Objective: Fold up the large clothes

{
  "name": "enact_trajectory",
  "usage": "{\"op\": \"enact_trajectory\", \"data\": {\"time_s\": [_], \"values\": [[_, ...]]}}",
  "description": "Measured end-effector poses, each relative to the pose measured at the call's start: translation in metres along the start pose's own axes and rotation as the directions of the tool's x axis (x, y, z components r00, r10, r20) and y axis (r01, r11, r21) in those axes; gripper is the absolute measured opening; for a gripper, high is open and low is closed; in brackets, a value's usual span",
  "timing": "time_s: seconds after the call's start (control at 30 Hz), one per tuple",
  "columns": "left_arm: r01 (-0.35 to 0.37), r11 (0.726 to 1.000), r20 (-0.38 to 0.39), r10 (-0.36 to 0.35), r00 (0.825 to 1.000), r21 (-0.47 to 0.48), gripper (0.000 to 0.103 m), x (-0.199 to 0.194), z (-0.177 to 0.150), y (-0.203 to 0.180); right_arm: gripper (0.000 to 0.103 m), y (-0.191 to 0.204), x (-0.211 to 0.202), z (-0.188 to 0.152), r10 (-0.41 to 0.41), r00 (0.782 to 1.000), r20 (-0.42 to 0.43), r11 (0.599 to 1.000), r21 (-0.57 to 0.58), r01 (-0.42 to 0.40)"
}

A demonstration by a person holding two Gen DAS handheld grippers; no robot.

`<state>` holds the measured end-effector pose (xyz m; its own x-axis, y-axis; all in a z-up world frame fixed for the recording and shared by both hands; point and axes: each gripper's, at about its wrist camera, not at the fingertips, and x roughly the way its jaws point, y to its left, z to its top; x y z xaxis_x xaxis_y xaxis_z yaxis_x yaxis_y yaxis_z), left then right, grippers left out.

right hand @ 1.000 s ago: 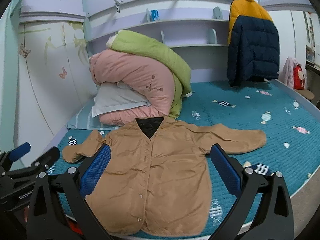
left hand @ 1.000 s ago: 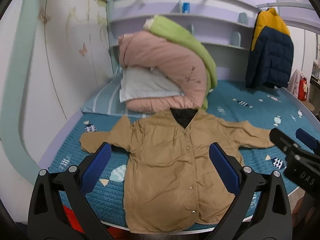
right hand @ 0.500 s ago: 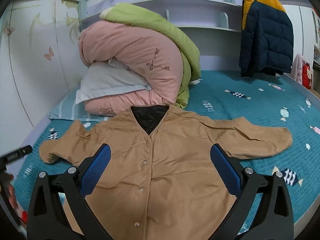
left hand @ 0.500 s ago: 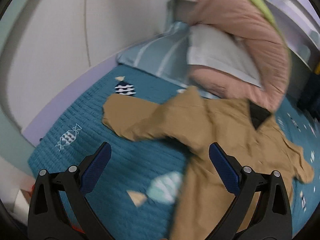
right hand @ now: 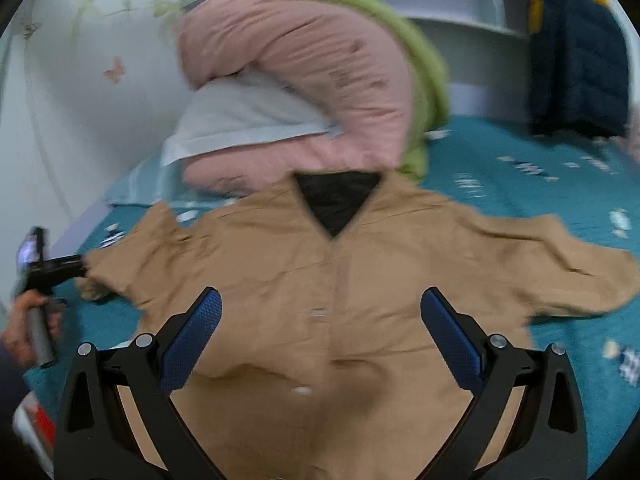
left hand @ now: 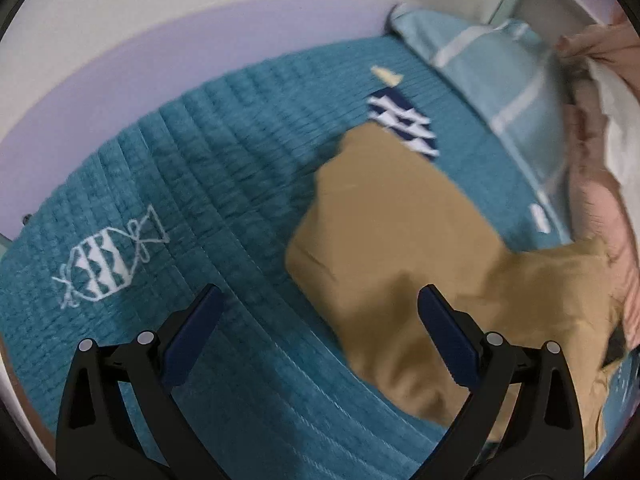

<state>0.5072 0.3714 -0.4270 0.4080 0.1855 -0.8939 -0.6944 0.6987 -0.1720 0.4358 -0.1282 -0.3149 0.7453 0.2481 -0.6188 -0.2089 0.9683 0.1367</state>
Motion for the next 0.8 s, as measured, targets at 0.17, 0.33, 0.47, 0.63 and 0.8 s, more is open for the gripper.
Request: {"op": "enact_trajectory", "data": {"time_s": [0.17, 0.33, 0.47, 0.63, 0.8], "values": [[-0.045, 0.991, 0.054, 0.039, 0.998, 0.123, 0.057, 0.004, 0.003, -0.014, 0.094, 0.052, 0.039, 0.011, 0.160, 0.987, -0.020, 0.980, -0.116, -0.161], [0.137, 0.983, 0.088, -0.149, 0.985, 0.124, 0.013, -0.032, 0.011, -0.013, 0.020, 0.081, 0.122, 0.009, 0.363, 0.893, -0.266, 0.931, 0.078, -0.356], [0.231, 0.949, 0.166, -0.268, 0.949, 0.213, 0.012, -0.086, 0.013, -0.021, 0.004, 0.093, 0.161, 0.003, 0.501, 0.802, -0.325, 0.865, 0.202, -0.459], [0.297, 0.901, 0.217, -0.374, 0.902, 0.317, 0.012, -0.150, 0.007, -0.037, 0.001, 0.107, 0.199, -0.017, 0.469, 0.756, -0.457, 0.883, 0.238, -0.404], [0.396, 0.804, 0.187, -0.515, 0.837, 0.443, 0.012, -0.196, -0.010, -0.095, 0.000, 0.097, 0.213, -0.025, 0.527, 0.722, -0.447, 0.847, 0.347, -0.403]]}}
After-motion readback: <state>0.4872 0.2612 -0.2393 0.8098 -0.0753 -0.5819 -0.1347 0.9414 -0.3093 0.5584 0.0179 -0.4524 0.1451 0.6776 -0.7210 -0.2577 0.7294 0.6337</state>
